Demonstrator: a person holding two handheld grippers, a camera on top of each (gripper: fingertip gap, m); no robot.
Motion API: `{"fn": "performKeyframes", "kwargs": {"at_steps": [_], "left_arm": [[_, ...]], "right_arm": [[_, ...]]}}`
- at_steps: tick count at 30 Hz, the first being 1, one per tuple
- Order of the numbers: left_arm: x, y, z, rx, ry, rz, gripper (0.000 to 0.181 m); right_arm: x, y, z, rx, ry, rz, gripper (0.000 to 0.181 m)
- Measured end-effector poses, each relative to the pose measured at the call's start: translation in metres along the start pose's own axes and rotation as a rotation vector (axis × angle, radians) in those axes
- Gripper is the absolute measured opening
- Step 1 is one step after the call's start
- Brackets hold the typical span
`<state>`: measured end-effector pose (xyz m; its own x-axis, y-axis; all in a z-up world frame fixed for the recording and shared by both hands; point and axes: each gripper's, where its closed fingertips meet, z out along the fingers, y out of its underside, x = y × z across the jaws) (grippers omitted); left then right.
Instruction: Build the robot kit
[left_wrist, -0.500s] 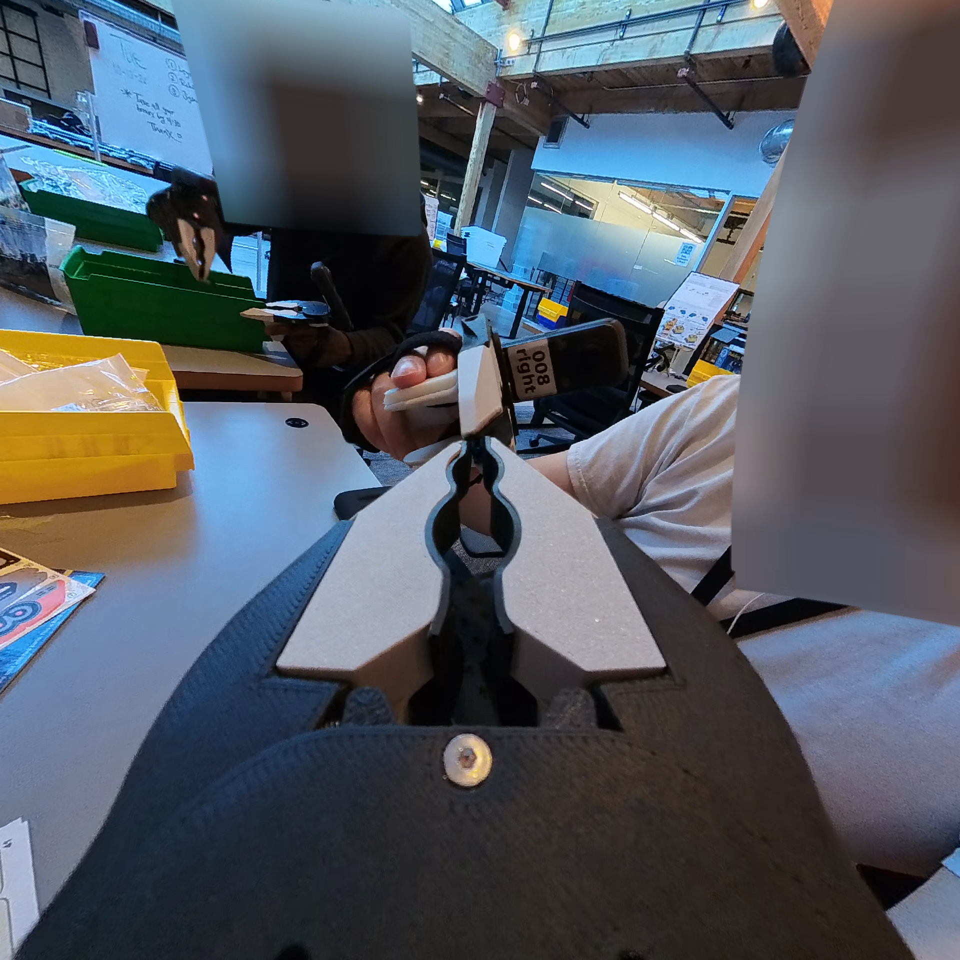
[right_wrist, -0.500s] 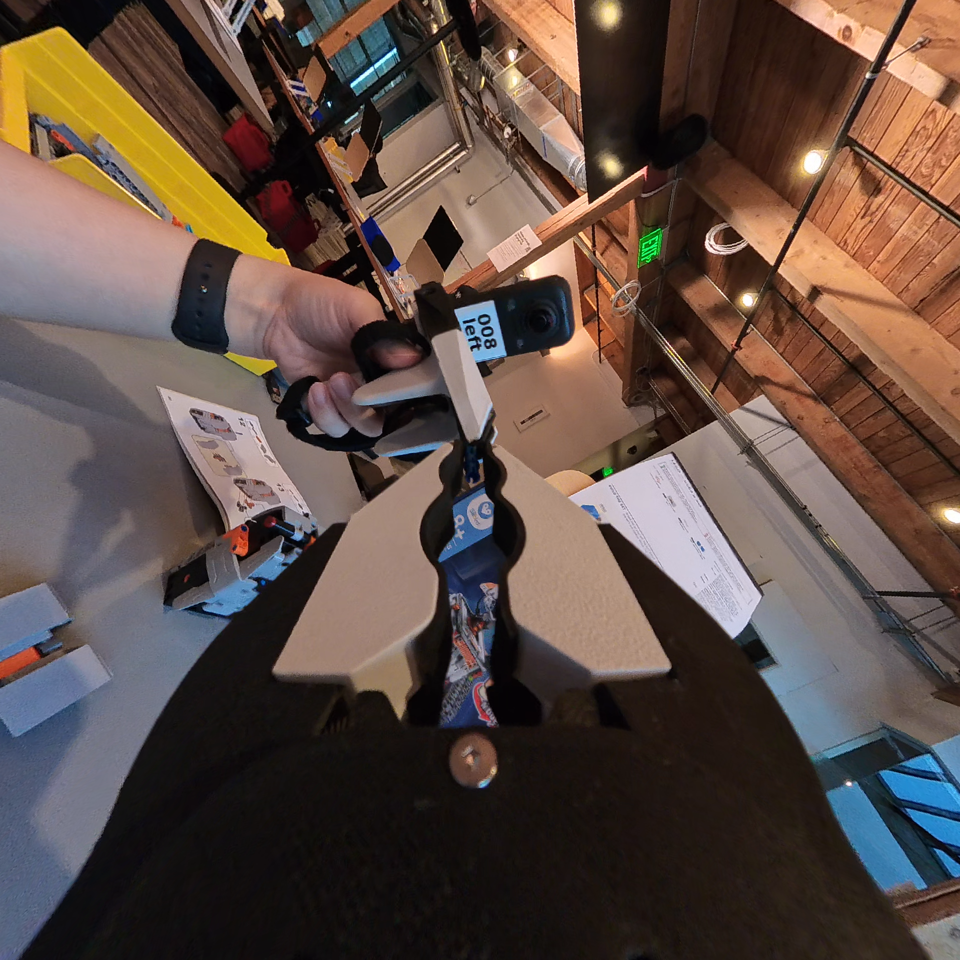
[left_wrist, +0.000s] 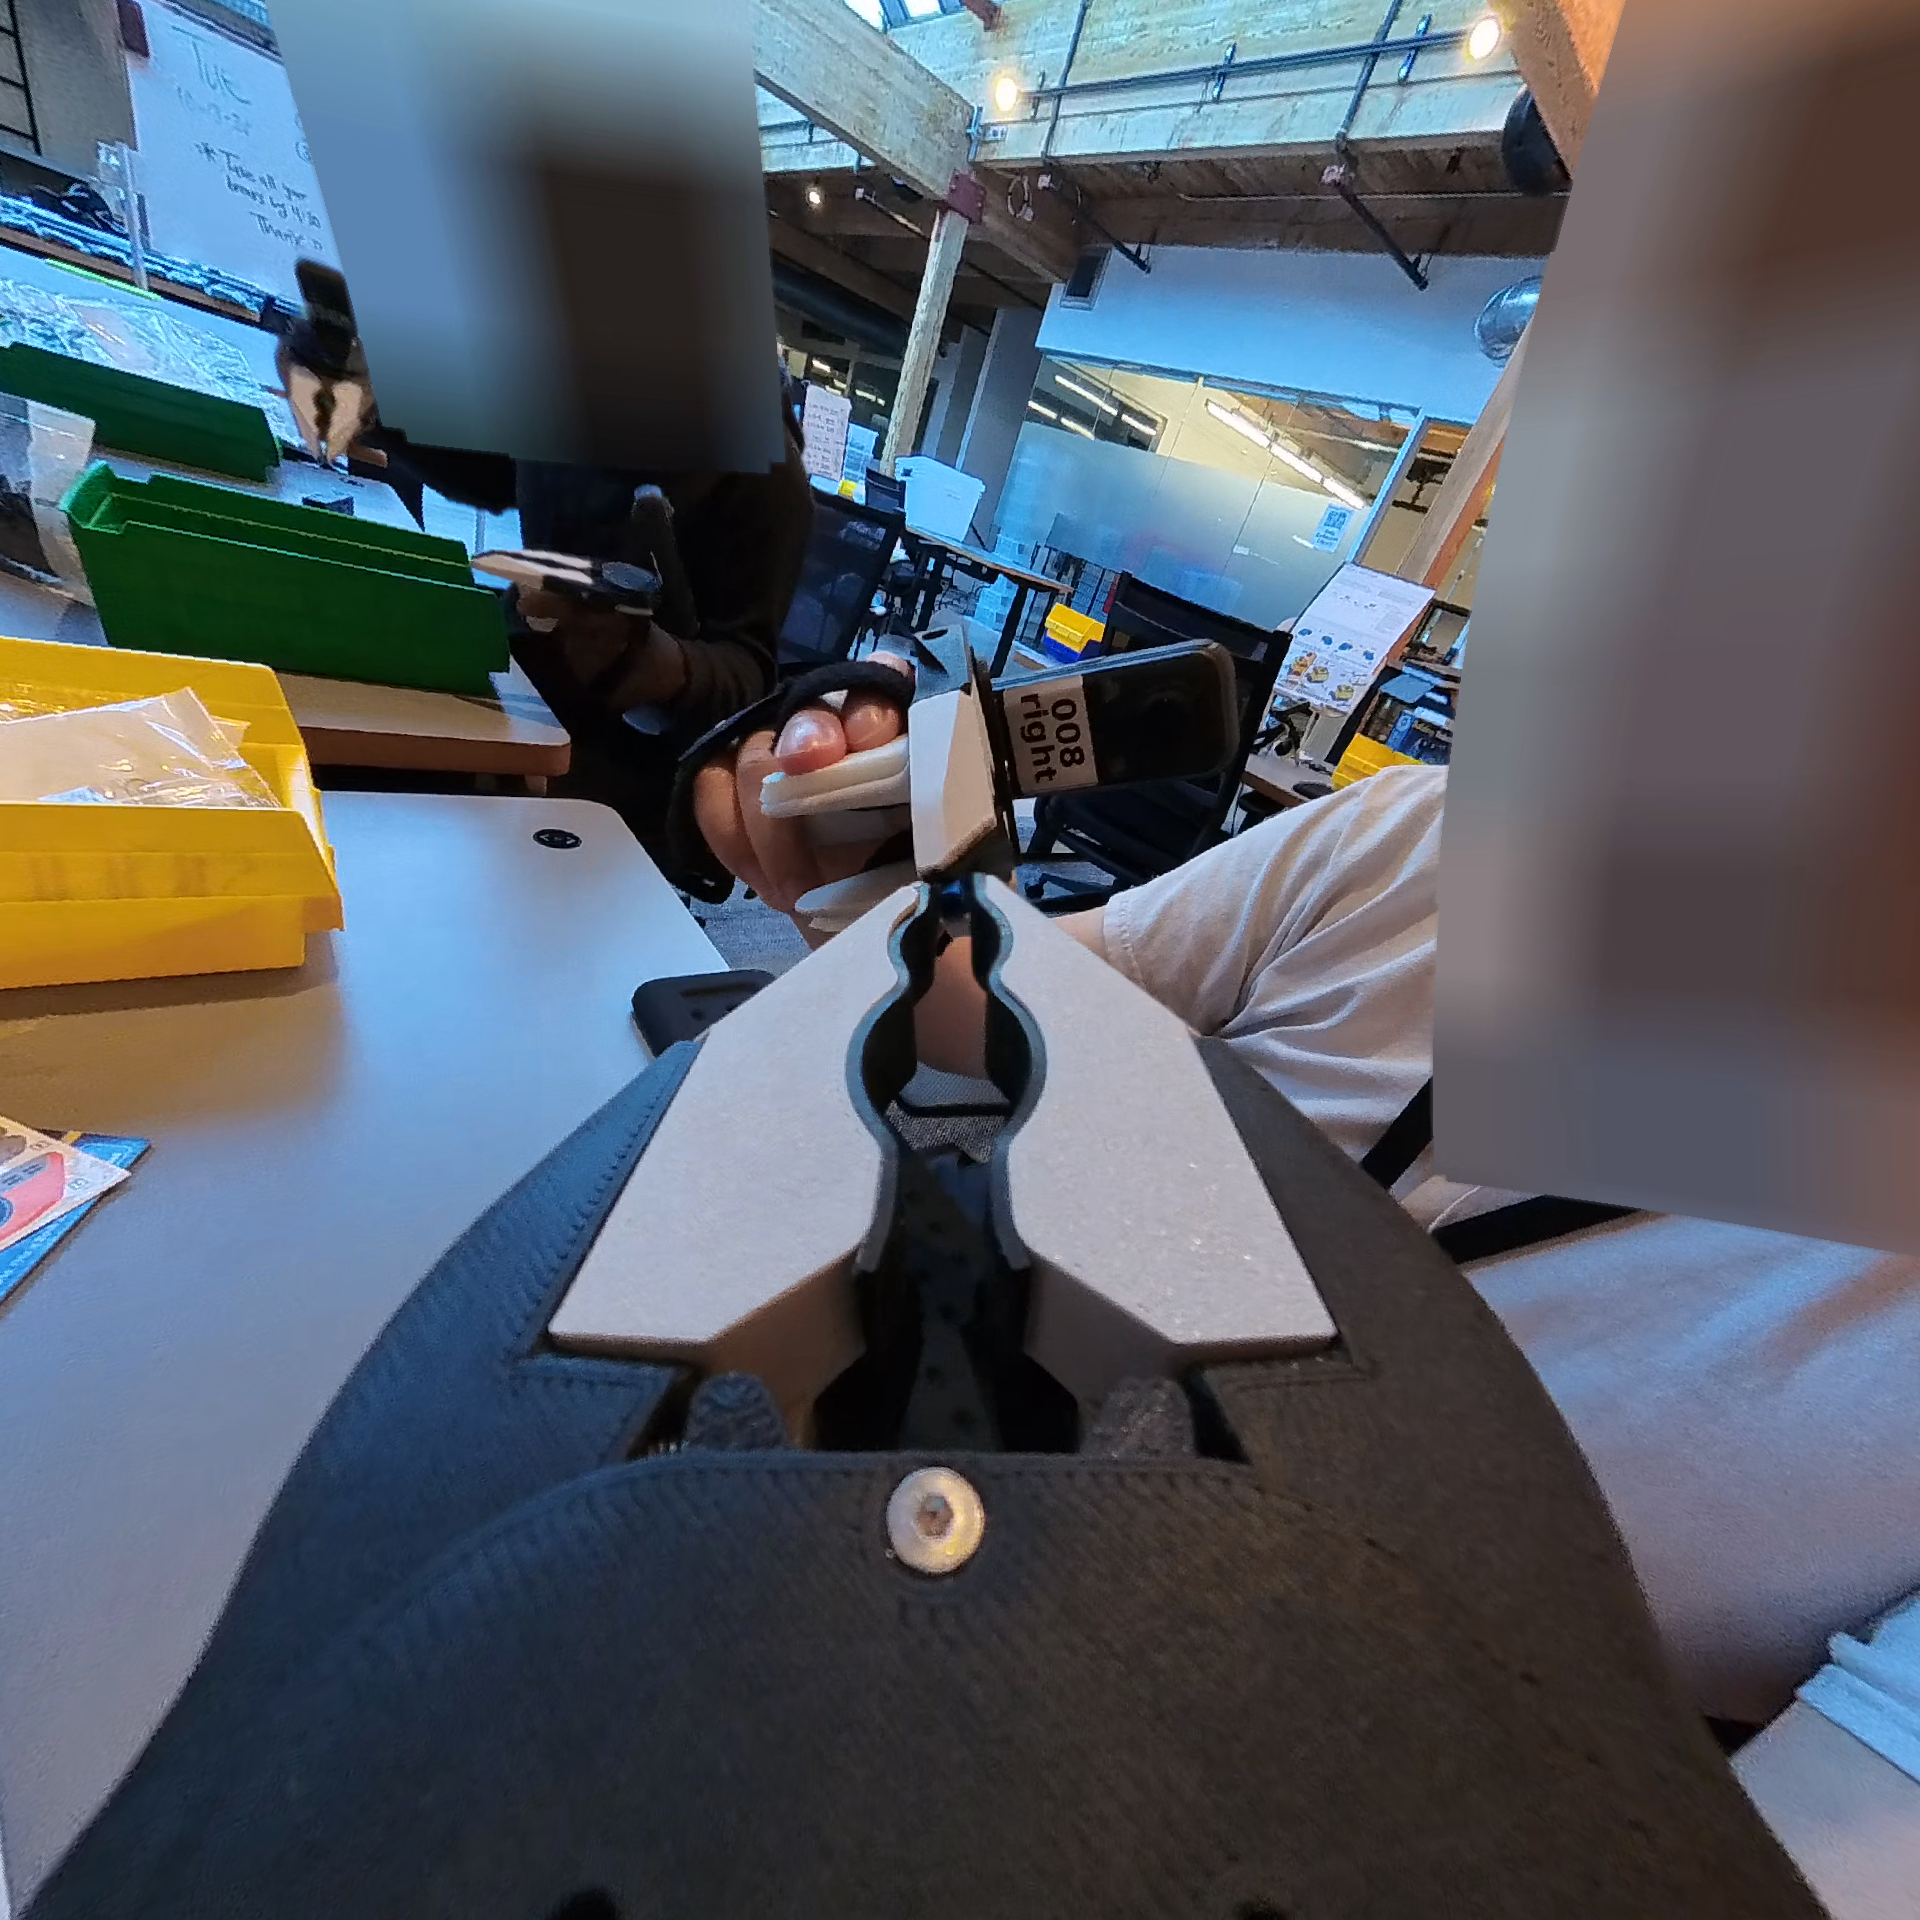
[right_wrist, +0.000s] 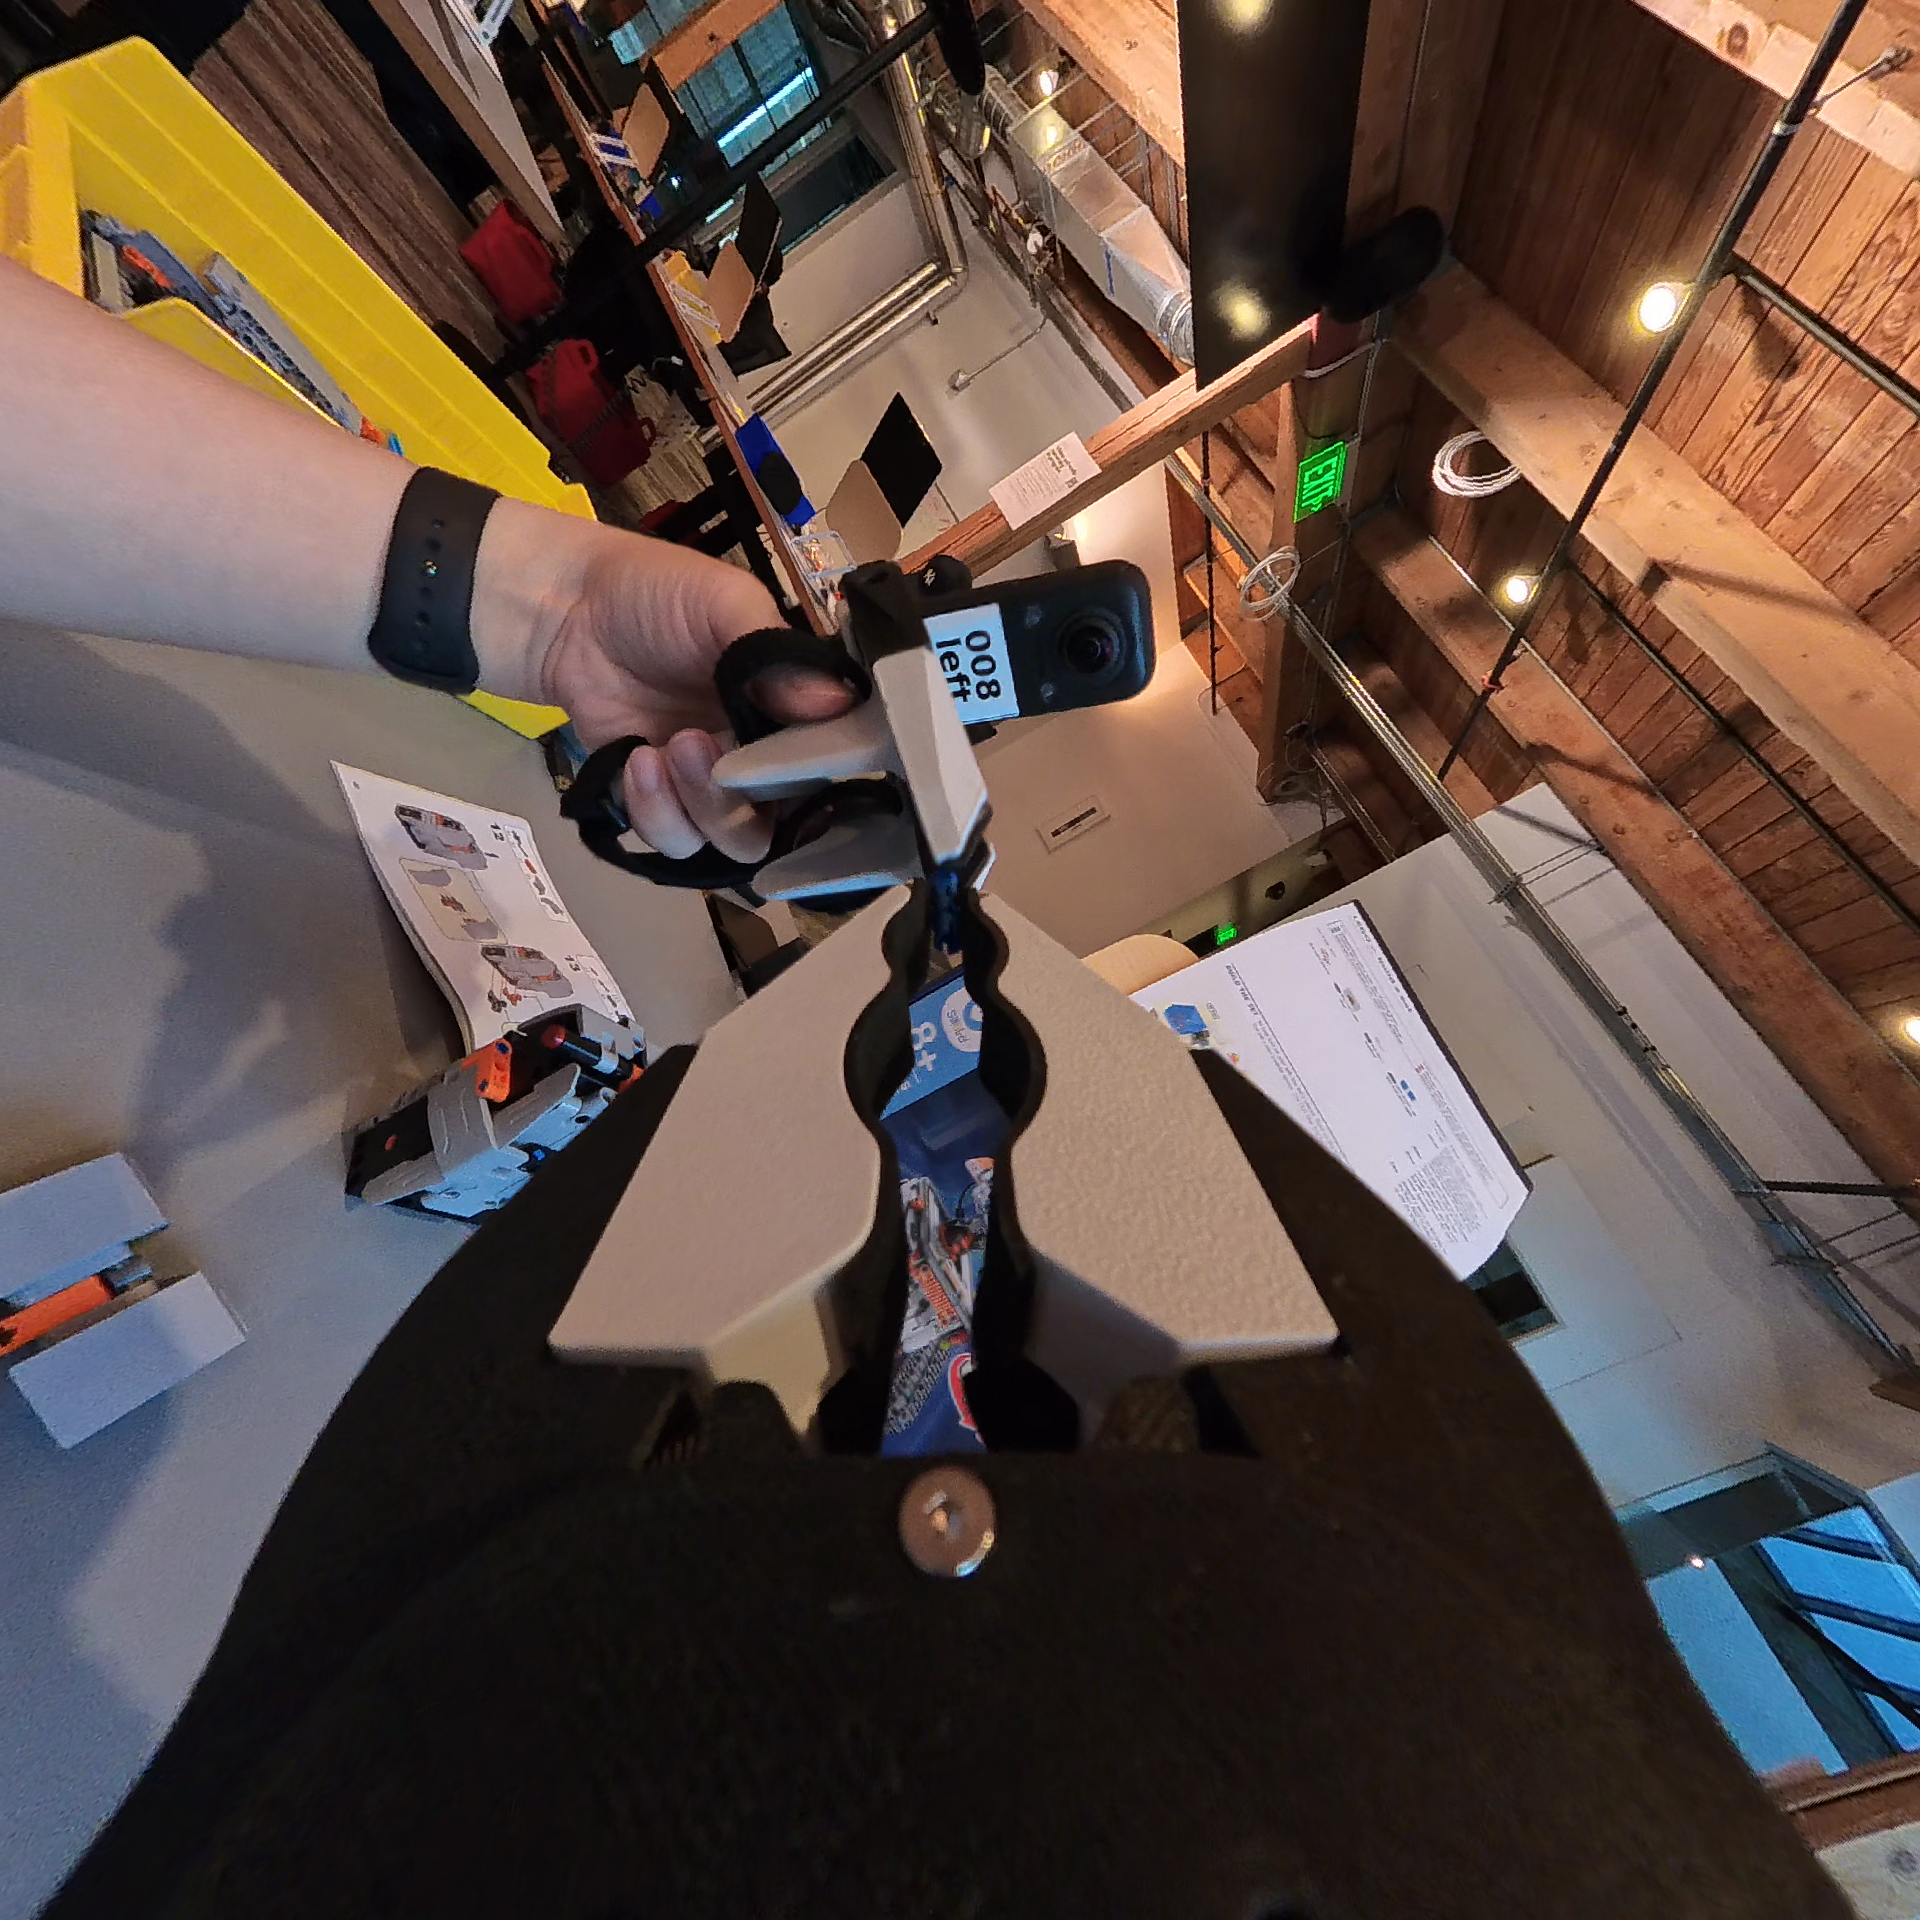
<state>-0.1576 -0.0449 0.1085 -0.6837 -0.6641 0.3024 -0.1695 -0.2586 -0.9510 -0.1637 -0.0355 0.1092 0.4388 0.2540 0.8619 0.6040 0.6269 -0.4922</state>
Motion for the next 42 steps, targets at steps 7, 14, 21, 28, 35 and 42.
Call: {"fn": "performKeyframes", "kwargs": {"at_steps": [7, 14, 21, 28, 35, 42], "left_arm": [[-0.003, -0.006, -0.017, 0.036, -0.036, -0.037, 0.009], [-0.005, 0.004, -0.011, -0.023, -0.041, -0.081, 0.006], [-0.006, 0.007, -0.016, -0.052, -0.079, -0.058, 0.0], [-0.005, 0.005, -0.025, -0.059, -0.123, -0.01, 0.0], [-0.012, -0.002, -0.045, -0.012, -0.202, -0.001, 0.021], [-0.006, 0.006, -0.033, -0.063, -0.145, 0.008, 0.0]], "right_arm": [[-0.002, 0.002, 0.0, -0.015, 0.005, -0.038, 0.002], [-0.005, 0.005, 0.004, -0.037, 0.022, -0.093, 0.003], [-0.004, 0.007, 0.011, -0.035, 0.035, -0.13, 0.002], [-0.002, 0.006, 0.022, 0.003, 0.026, -0.092, 0.002], [-0.008, 0.005, 0.025, 0.02, 0.005, -0.101, 0.002], [-0.012, 0.005, 0.026, 0.008, -0.008, -0.124, 0.003]]}}
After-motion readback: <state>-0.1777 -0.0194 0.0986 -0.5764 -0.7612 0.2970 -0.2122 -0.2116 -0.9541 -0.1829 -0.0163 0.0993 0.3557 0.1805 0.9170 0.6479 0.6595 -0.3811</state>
